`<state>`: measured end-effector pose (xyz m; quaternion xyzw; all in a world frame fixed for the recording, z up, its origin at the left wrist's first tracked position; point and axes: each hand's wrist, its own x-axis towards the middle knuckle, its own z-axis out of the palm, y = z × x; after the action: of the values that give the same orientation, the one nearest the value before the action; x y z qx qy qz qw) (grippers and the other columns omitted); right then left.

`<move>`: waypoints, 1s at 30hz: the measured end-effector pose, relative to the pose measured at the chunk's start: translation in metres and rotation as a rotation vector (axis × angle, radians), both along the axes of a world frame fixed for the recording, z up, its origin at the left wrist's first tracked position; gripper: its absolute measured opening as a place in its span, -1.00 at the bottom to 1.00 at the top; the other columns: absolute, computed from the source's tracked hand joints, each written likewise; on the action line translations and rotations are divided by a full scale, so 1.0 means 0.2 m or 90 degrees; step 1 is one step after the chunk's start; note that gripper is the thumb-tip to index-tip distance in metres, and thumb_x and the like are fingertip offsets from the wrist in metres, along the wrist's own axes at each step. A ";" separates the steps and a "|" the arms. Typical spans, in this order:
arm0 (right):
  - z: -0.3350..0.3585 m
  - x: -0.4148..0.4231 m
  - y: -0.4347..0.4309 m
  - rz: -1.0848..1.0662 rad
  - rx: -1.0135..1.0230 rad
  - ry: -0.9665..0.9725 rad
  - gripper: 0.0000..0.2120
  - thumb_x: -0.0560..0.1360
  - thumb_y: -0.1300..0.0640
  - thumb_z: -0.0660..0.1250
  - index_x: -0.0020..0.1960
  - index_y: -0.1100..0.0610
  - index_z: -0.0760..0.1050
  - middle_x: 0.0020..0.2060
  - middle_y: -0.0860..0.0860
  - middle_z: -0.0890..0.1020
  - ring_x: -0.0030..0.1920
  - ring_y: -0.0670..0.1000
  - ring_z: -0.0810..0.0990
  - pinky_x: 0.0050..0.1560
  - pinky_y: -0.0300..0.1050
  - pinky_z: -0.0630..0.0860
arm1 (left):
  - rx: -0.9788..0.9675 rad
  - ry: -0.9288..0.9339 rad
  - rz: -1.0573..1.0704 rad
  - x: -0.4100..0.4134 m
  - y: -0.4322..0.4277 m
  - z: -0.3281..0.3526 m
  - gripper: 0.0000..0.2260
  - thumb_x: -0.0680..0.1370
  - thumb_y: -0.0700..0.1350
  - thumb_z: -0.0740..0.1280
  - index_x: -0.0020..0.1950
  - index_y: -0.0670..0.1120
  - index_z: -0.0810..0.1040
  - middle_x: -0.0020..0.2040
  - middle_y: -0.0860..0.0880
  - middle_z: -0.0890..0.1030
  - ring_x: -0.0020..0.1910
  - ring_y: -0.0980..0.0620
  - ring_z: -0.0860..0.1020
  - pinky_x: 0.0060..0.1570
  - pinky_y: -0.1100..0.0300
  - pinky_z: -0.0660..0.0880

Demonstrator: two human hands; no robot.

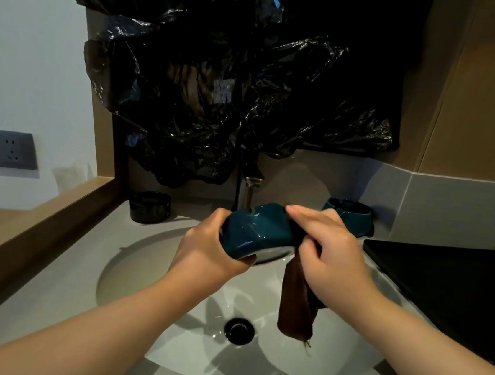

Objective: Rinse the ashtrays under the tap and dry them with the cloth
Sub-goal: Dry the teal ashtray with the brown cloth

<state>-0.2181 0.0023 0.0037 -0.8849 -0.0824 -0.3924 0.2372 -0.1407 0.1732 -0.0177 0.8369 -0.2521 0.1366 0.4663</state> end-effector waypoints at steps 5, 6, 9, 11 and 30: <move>0.01 0.00 0.02 0.016 -0.111 -0.056 -0.58 0.45 0.34 0.16 0.28 0.22 0.51 0.17 -0.01 0.58 0.08 -0.04 0.41 0.17 -0.28 0.35 | -0.008 0.003 -0.009 -0.01 -0.01 -0.01 -0.48 0.28 -0.01 0.60 0.10 0.21 0.39 -0.04 0.23 0.53 -0.02 0.24 0.50 -0.09 0.39 0.46; 0.01 0.00 0.02 0.016 -0.053 -0.026 -0.57 0.48 0.35 0.14 0.30 0.18 0.49 0.16 -0.07 0.56 0.13 -0.08 0.40 0.21 -0.34 0.32 | -0.016 0.011 -0.006 -0.02 -0.01 -0.01 -0.49 0.28 -0.02 0.59 0.08 0.20 0.40 -0.05 0.23 0.53 -0.04 0.26 0.50 -0.12 0.42 0.44; 0.02 -0.01 -0.01 -0.009 0.144 0.114 -0.54 0.55 0.34 0.13 0.38 0.03 0.42 0.19 -0.11 0.50 0.25 -0.12 0.39 0.28 -0.38 0.23 | -0.080 0.055 -0.008 -0.02 -0.02 0.00 -0.55 0.30 -0.06 0.58 0.05 0.17 0.43 -0.08 0.26 0.52 -0.06 0.32 0.48 -0.20 0.48 0.37; 0.02 -0.01 -0.02 -0.016 0.238 0.167 -0.54 0.57 0.32 0.13 0.38 -0.03 0.41 0.19 -0.10 0.51 0.20 -0.11 0.44 0.22 -0.29 0.33 | -0.117 0.085 -0.019 -0.02 -0.02 0.01 -0.55 0.31 -0.07 0.58 0.08 0.13 0.45 -0.06 0.25 0.53 -0.03 0.27 0.49 -0.18 0.43 0.39; 0.08 -0.01 -0.15 0.170 0.391 0.370 -0.56 0.28 -0.05 0.43 0.16 -0.03 0.57 -0.06 -0.17 0.68 -0.04 -0.19 0.64 0.01 -0.32 0.53 | -0.221 0.364 -0.199 0.01 -0.01 -0.01 -0.52 0.35 -0.25 0.54 0.19 0.04 0.51 0.09 -0.04 0.66 0.09 -0.09 0.63 0.12 -0.08 0.57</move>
<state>-0.2191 -0.0268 0.0189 -0.8287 -0.0057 -0.0990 0.5508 -0.1384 0.1715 -0.0204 0.7009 -0.2099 -0.1347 0.6682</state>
